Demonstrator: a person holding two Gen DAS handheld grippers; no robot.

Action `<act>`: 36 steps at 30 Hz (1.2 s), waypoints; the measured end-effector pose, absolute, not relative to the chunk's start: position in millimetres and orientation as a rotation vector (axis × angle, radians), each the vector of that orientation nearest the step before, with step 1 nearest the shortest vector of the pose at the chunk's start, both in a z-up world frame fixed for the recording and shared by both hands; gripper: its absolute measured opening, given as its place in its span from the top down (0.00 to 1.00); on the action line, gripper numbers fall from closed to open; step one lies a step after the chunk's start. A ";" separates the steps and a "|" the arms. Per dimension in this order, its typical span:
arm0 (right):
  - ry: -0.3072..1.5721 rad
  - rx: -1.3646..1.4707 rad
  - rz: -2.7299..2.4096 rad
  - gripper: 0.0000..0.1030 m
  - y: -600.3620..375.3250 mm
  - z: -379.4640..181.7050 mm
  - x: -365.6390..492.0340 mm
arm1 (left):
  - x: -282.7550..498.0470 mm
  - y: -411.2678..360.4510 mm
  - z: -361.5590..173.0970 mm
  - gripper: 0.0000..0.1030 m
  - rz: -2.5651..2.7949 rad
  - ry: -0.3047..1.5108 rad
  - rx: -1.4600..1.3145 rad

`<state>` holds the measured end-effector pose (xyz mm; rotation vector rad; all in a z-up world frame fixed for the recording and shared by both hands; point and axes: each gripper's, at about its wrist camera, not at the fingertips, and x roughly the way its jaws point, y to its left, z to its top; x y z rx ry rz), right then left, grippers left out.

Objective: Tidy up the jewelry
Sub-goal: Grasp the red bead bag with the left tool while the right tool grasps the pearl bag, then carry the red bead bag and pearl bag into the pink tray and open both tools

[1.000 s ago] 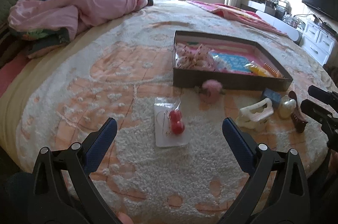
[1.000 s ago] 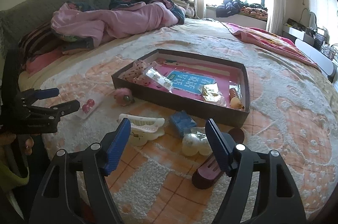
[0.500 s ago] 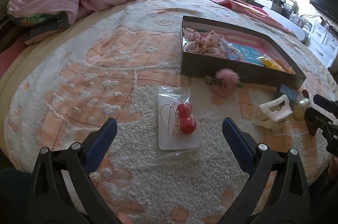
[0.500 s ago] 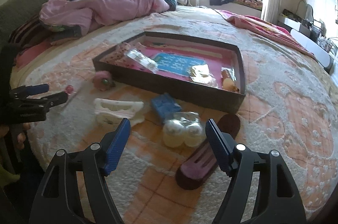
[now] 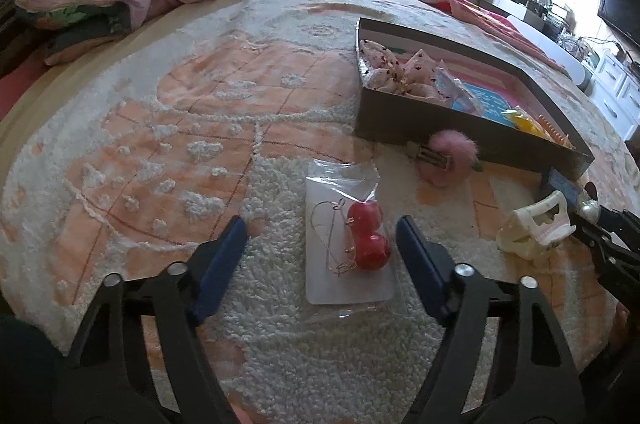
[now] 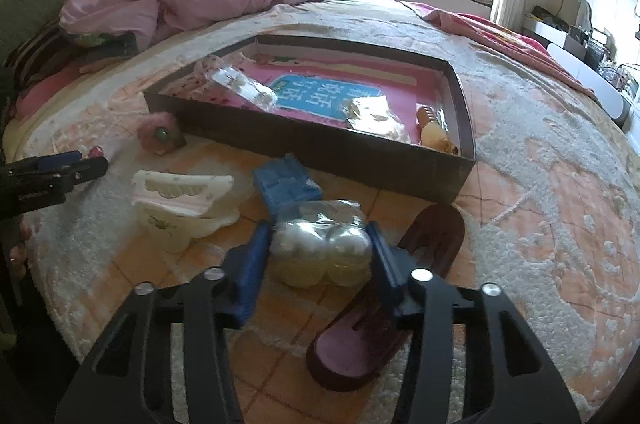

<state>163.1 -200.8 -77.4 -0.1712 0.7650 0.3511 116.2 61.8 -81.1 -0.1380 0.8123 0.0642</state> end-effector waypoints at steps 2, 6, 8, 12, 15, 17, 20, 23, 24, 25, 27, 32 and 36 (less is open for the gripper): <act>0.762 -0.167 0.354 0.59 -202.0 -77.2 162.4 | 116.8 57.9 -80.7 0.54 0.055 0.811 -0.124; 0.749 -0.171 0.353 0.59 -201.0 -77.9 159.6 | 117.6 50.5 -79.6 0.67 0.037 0.811 -0.093; 0.746 -0.167 0.360 0.59 -201.0 -77.0 158.4 | 116.8 49.5 -78.9 0.67 0.039 0.811 -0.091; 0.740 -0.161 0.369 0.59 -201.9 -74.1 153.8 | 114.2 50.7 -73.9 0.68 0.028 0.792 -0.104; 0.732 -0.151 0.378 0.59 -202.4 -70.7 150.2 | 110.7 47.4 -69.7 0.68 0.019 0.778 -0.098; 0.727 -0.152 0.385 0.59 -201.4 -67.9 147.2 | 108.8 45.6 -67.2 0.68 0.011 0.772 -0.097; 0.721 -0.153 0.398 0.59 -199.1 -64.6 142.0 | 103.8 41.8 -62.2 0.68 -0.002 0.758 -0.092; 0.711 -0.162 0.413 0.59 -195.3 -60.9 137.0 | 100.9 37.4 -56.8 0.68 -0.019 0.745 -0.090; 0.707 -0.163 0.417 0.59 -194.2 -59.4 135.5 | 99.7 35.1 -54.9 0.68 -0.025 0.740 -0.089; 0.703 -0.163 0.422 0.59 -193.6 -58.1 134.1 | 98.5 32.5 -52.9 0.68 -0.030 0.734 -0.085; 0.697 -0.161 0.432 0.59 -192.7 -54.7 131.7 | 96.4 27.6 -49.7 0.68 -0.039 0.726 -0.076; 0.676 -0.155 0.433 0.59 -195.6 -46.1 127.2 | 94.6 15.7 -43.5 0.68 -0.061 0.713 -0.058; 0.672 -0.143 0.419 0.59 -201.7 -41.8 126.2 | 92.1 6.8 -39.8 0.68 -0.074 0.704 -0.041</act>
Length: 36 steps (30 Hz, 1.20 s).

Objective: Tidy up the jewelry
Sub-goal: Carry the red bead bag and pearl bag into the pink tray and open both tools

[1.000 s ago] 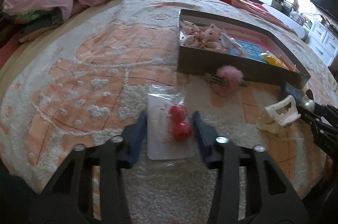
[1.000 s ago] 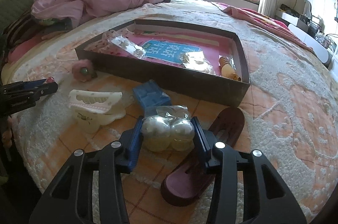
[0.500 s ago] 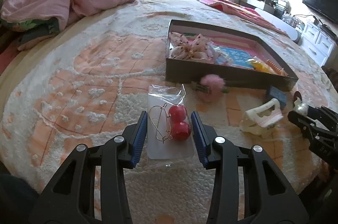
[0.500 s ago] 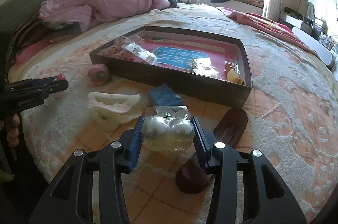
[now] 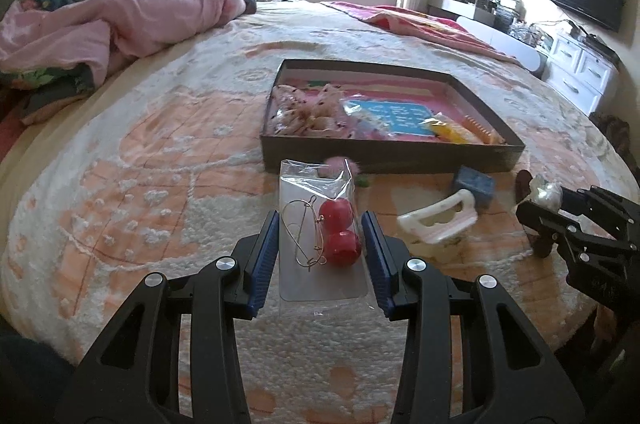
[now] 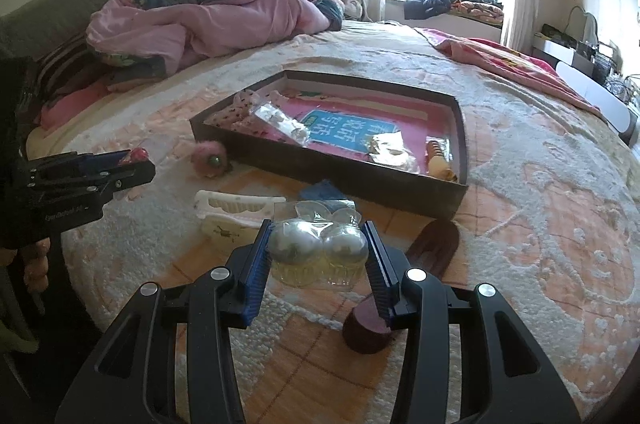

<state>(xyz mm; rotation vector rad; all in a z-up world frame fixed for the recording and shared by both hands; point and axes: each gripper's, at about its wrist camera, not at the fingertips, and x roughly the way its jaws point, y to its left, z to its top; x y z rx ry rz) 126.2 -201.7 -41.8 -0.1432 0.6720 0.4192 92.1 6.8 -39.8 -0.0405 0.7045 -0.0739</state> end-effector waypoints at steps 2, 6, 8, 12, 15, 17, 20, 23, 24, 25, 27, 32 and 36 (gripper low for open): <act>0.673 -0.139 0.410 0.59 -205.0 -40.0 126.0 | 92.1 2.2 -38.0 0.68 -0.081 0.701 -0.034; 0.665 -0.130 0.397 0.59 -211.9 -36.6 125.1 | 94.2 -7.8 -37.1 0.68 -0.096 0.702 -0.025; 0.658 -0.124 0.394 0.59 -215.0 -34.3 125.0 | 95.0 -13.2 -36.7 0.68 -0.104 0.703 -0.016; 0.651 -0.110 0.387 0.59 -221.1 -32.1 127.2 | 98.1 -20.8 -34.8 0.68 -0.114 0.701 -0.009; 0.647 -0.105 0.377 0.59 -225.8 -31.2 129.8 | 102.5 -25.0 -33.4 0.68 -0.121 0.699 -0.015; 0.645 -0.094 0.371 0.59 -228.9 -30.5 132.2 | 105.8 -26.6 -33.7 0.68 -0.126 0.701 -0.018; 0.636 -0.085 0.359 0.59 -234.2 -28.0 135.4 | 111.8 -29.8 -32.8 0.68 -0.134 0.701 -0.023; 0.628 -0.080 0.345 0.59 -239.2 -26.6 137.3 | 117.8 -33.5 -30.4 0.68 -0.143 0.697 -0.023; 0.627 -0.075 0.342 0.59 -241.1 -26.4 138.2 | 119.7 -34.4 -29.6 0.68 -0.147 0.696 -0.023; 0.626 -0.071 0.339 0.59 -243.1 -25.9 139.5 | 123.1 -36.0 -28.1 0.68 -0.149 0.692 -0.025; 0.623 -0.066 0.331 0.59 -246.6 -24.5 142.2 | 128.6 -37.6 -26.2 0.68 -0.155 0.689 -0.034; 0.619 -0.047 0.316 0.59 -255.9 -21.7 149.6 | 144.9 -44.1 -16.3 0.68 -0.165 0.668 -0.046; 0.605 -0.042 0.314 0.59 -258.3 -15.7 156.2 | 156.7 -52.0 -9.7 0.68 -0.168 0.651 -0.043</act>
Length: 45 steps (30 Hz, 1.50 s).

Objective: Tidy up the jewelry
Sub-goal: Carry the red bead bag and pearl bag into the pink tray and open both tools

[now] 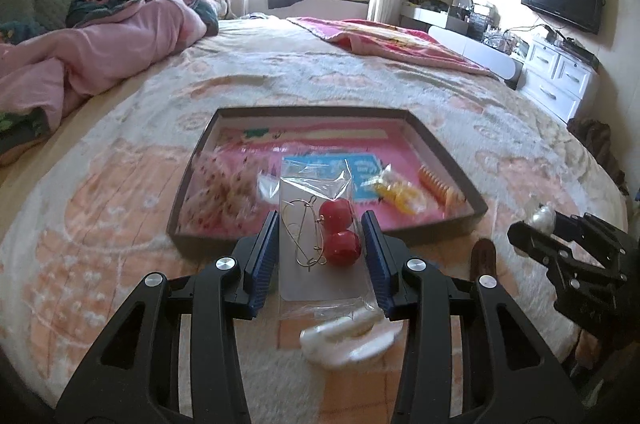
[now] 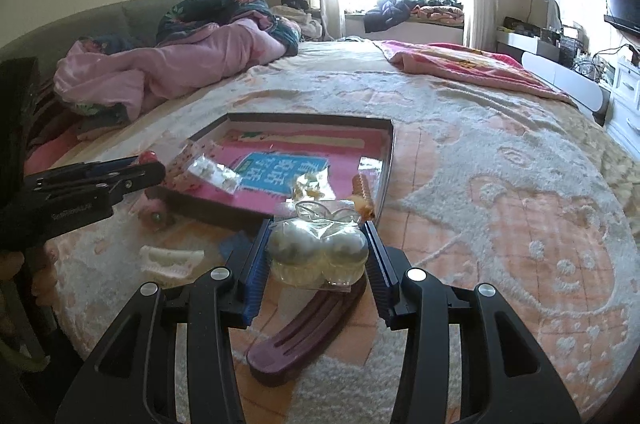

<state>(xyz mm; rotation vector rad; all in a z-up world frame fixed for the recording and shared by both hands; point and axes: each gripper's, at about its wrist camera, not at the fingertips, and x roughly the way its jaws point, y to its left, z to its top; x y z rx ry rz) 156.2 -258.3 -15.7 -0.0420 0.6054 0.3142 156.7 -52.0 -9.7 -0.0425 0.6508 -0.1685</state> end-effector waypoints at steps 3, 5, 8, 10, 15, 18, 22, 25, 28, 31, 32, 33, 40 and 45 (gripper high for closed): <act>0.599 -0.041 0.315 0.59 -258.7 -11.8 163.6 | 164.0 -56.3 -6.3 0.68 -0.167 0.639 -0.044; 0.600 -0.048 0.313 0.59 -258.3 -10.4 170.0 | 166.9 -58.2 -4.9 0.68 -0.169 0.630 -0.043; 0.600 -0.050 0.298 0.59 -258.8 -8.0 181.4 | 170.9 -58.3 -3.4 0.68 -0.170 0.618 -0.036; 0.595 -0.048 0.285 0.59 -259.8 -6.1 189.3 | 173.7 -57.4 -3.3 0.68 -0.167 0.614 -0.029; 0.589 -0.062 0.263 0.59 -261.0 -4.2 204.8 | 185.6 -54.2 -5.6 0.68 -0.169 0.622 -0.046; 0.588 -0.074 0.254 0.59 -260.4 -3.9 212.7 | 193.8 -57.0 -9.7 0.68 -0.179 0.631 -0.040; 0.585 -0.084 0.248 0.59 -259.3 -4.3 223.1 | 206.3 -61.3 -15.6 0.68 -0.191 0.643 -0.031; 0.601 -0.073 0.256 0.59 -260.2 -7.7 233.0 | 213.2 -62.6 -20.6 0.68 -0.196 0.655 -0.034; 0.632 -0.052 0.261 0.59 -262.0 -14.3 244.3 | 220.0 -64.3 -25.9 0.68 -0.209 0.670 -0.037; 0.651 -0.051 0.257 0.59 -262.4 -20.7 253.8 | 225.2 -67.9 -32.9 0.68 -0.228 0.685 -0.026; 0.656 -0.049 0.259 0.59 -262.4 -22.1 256.0 | 227.2 -69.6 -35.2 0.68 -0.231 0.691 -0.027; 0.661 -0.047 0.259 0.59 -262.3 -23.4 258.1 | 229.6 -70.2 -37.6 0.68 -0.235 0.699 -0.030; 0.678 -0.064 0.263 0.59 -259.9 -31.5 271.5 | 241.7 -75.0 -51.1 0.67 -0.279 0.740 -0.044; 0.708 -0.055 0.298 0.59 -257.8 -37.4 283.1 | 246.8 -78.6 -58.6 0.67 -0.302 0.765 -0.042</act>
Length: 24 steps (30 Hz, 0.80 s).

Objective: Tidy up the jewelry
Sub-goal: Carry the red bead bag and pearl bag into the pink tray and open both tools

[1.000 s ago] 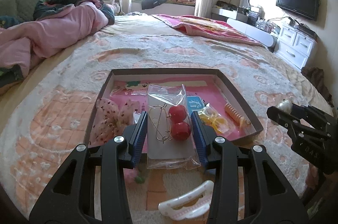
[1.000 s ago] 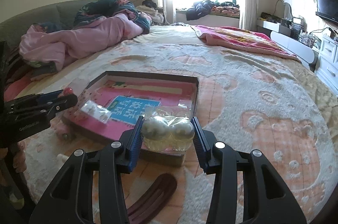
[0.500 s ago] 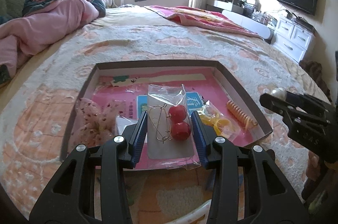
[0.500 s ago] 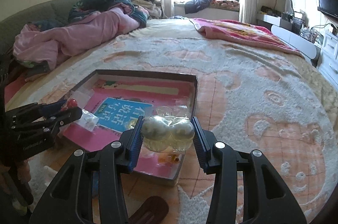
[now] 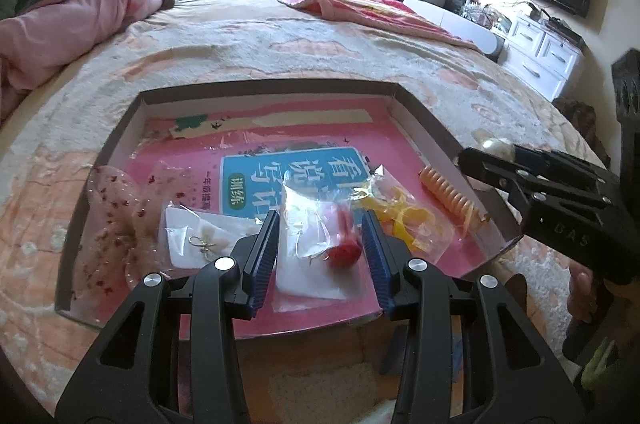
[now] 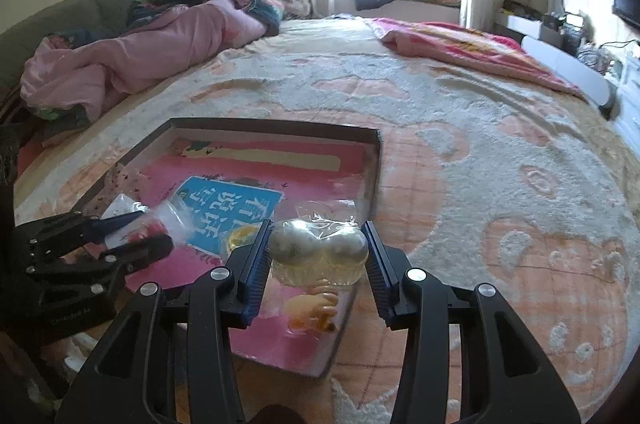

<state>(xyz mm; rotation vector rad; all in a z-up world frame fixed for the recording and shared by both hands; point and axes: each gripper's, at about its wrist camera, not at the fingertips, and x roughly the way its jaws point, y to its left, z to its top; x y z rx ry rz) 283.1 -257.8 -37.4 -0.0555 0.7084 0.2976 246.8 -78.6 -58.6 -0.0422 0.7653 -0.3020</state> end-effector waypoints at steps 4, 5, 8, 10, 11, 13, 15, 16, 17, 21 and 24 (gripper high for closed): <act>0.741 -0.063 0.321 0.59 -251.7 -44.1 294.4 | 247.9 -77.6 -59.7 0.67 -0.306 0.782 -0.050; 0.745 -0.070 0.323 0.59 -249.4 -45.8 297.0 | 248.0 -77.3 -59.5 0.67 -0.307 0.782 -0.052; 0.765 -0.074 0.336 0.59 -244.8 -49.9 302.9 | 247.7 -76.9 -59.8 0.67 -0.305 0.783 -0.053; 0.774 -0.068 0.343 0.59 -243.5 -52.4 304.6 | 247.7 -76.3 -59.6 0.63 -0.306 0.784 -0.063; 0.778 -0.062 0.346 0.59 -243.5 -53.2 305.0 | 247.1 -75.6 -59.4 0.61 -0.307 0.783 -0.067; 0.787 -0.055 0.349 0.59 -244.1 -54.7 305.8 | 246.5 -73.9 -59.0 0.59 -0.304 0.779 -0.075; 0.787 -0.053 0.351 0.57 -244.7 -55.5 305.3 | 246.0 -72.1 -58.7 0.57 -0.298 0.777 -0.080; 0.781 -0.050 0.353 0.54 -245.0 -54.8 304.1 | 245.7 -71.7 -58.6 0.56 -0.296 0.776 -0.080; 0.774 -0.051 0.349 0.51 -245.5 -53.3 302.7 | 244.7 -70.9 -58.2 0.55 -0.293 0.774 -0.082; 0.746 -0.058 0.333 0.47 -247.8 -49.3 296.1 | 242.0 -68.0 -55.9 0.51 -0.287 0.765 -0.085; 0.723 -0.043 0.321 0.44 -253.6 -45.4 289.6 | 239.2 -64.8 -52.1 0.48 -0.274 0.748 -0.086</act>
